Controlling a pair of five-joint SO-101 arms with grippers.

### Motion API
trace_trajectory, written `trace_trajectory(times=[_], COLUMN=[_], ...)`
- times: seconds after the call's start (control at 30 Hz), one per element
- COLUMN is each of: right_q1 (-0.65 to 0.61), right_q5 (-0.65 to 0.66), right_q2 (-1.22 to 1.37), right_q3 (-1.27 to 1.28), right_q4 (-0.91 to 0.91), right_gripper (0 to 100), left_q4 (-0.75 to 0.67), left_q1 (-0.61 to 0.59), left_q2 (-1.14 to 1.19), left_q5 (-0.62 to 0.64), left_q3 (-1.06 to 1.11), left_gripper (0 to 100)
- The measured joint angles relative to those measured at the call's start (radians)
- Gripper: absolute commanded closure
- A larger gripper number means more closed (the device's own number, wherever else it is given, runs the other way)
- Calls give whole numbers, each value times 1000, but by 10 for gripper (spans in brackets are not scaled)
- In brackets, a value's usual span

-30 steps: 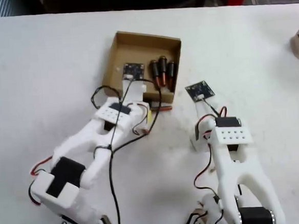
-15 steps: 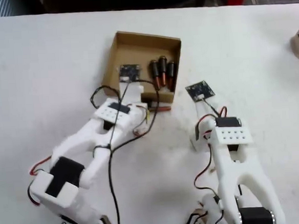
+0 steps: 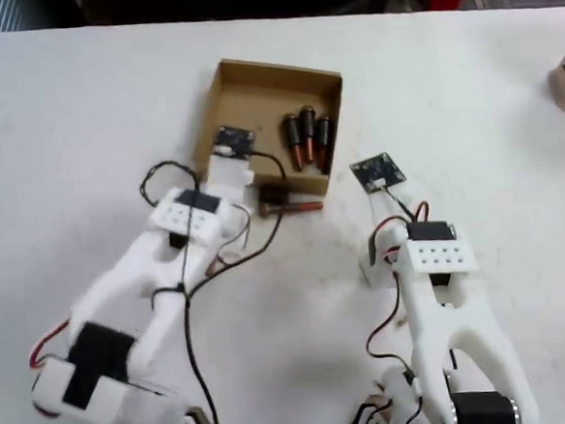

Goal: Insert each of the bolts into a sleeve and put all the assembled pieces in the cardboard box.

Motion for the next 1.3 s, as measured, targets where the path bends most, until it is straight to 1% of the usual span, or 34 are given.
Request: trace_trajectory(times=[0.13,0.27,0.37,0.47,0.57,0.73,0.8,0.87,1.0,1.07,1.17,1.3], right_q1=[0,0,-5,-3,-5,-18,-17,-17,-18,-17,-17,-18], right_q5=[0,0,0,0,0,0,0,0,0,0,0,0], right_q2=[0,0,0,0,0,-5,-6,-6,-6,-6,-6,-6], right_q3=[5,5,5,5,15,21,21,21,21,21,21,21], right_q4=[0,0,0,0,0,-2,-2,-2,-2,-2,-2,-2], right_gripper=[981,981,981,981,981,981,981,981,981,981,981,981], left_q4=[-35,-180,-299,-379,-405,-408,-394,-339,-183,-121,-44,31], left_q1=[-3,-6,-8,-9,-17,-41,-41,-49,-77,-80,-80,-84], left_q2=[-87,-110,-114,-114,-114,-114,-114,-114,-114,-114,-114,-114], left_q5=[-132,-199,-216,-219,-219,-219,-219,-219,-219,-219,-219,-219], left_q3=[101,221,282,311,313,313,310,279,192,161,126,84], left_gripper=[976,976,973,972,972,972,967,929,767,724,753,843])
